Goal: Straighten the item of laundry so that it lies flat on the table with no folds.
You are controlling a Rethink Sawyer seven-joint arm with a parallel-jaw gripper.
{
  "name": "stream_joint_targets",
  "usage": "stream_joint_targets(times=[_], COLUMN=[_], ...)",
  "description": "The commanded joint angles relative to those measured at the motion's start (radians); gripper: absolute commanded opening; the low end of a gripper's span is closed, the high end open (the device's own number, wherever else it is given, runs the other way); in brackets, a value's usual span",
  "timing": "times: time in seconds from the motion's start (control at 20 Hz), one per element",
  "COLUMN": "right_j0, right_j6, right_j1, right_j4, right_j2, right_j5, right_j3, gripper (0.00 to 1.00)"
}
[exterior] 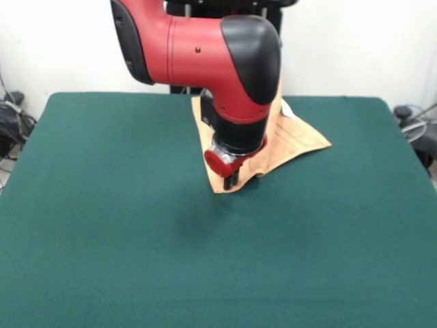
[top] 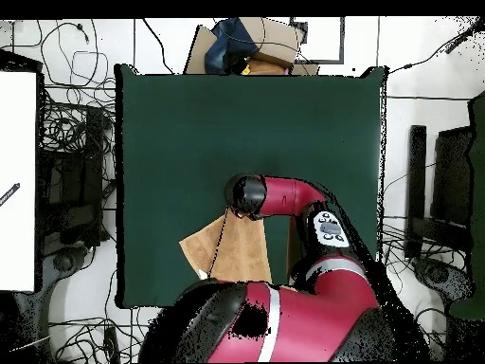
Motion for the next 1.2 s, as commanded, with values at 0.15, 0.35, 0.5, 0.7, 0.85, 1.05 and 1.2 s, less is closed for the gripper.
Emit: stream_joint_targets(times=[0.15,0.35,0.5,0.7,0.85,1.05,1.2], right_j0=[-0.078,-0.096,-0.101,-0.119,-0.126,-0.136,-0.149], right_j6=[0.111,0.089,0.081,0.059,0.056,0.047,0.038], right_j1=[0.21,0.217,0.227,0.233,0.228,0.231,0.241], right_j4=[-0.121,-0.148,-0.164,-0.187,-0.198,-0.223,-0.251], right_j2=[-0.017,-0.014,-0.015,-0.005,-0.002,-0.003,0.002], right_j5=[-0.227,-0.232,-0.237,-0.24,-0.241,-0.235,-0.238], right_j3=[-0.186,-0.188,-0.2,-0.208,-0.203,-0.213,-0.231], gripper=[0.0,0.0,0.0,0.0,0.0,0.0,0.0])
